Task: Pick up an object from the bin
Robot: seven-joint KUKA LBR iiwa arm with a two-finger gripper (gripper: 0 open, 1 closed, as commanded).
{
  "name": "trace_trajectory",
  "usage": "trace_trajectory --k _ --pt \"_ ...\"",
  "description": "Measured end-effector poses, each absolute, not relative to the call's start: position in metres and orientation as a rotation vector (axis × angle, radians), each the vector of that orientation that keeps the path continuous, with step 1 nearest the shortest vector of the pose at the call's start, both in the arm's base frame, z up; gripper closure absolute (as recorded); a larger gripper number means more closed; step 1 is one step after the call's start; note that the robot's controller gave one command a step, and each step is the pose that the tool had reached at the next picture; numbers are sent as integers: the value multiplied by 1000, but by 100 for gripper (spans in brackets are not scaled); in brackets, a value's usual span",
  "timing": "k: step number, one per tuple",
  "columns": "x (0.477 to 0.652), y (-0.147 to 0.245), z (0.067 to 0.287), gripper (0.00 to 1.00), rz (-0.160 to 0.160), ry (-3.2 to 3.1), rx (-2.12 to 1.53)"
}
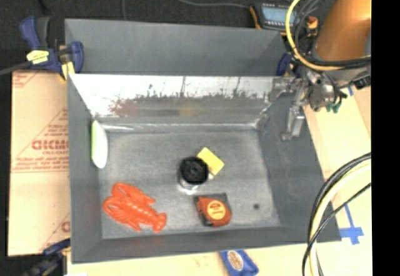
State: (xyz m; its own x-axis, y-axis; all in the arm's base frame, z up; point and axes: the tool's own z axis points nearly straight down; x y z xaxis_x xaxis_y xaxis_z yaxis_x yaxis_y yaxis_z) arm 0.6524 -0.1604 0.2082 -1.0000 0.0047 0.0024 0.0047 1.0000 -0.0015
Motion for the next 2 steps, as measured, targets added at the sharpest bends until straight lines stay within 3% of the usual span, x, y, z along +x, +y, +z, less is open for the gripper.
trace_trajectory --k 1,2 --pt "653 -160 214 0 5 -3146 -3" --pt "650 -126 164 0 0 -3138 -256"
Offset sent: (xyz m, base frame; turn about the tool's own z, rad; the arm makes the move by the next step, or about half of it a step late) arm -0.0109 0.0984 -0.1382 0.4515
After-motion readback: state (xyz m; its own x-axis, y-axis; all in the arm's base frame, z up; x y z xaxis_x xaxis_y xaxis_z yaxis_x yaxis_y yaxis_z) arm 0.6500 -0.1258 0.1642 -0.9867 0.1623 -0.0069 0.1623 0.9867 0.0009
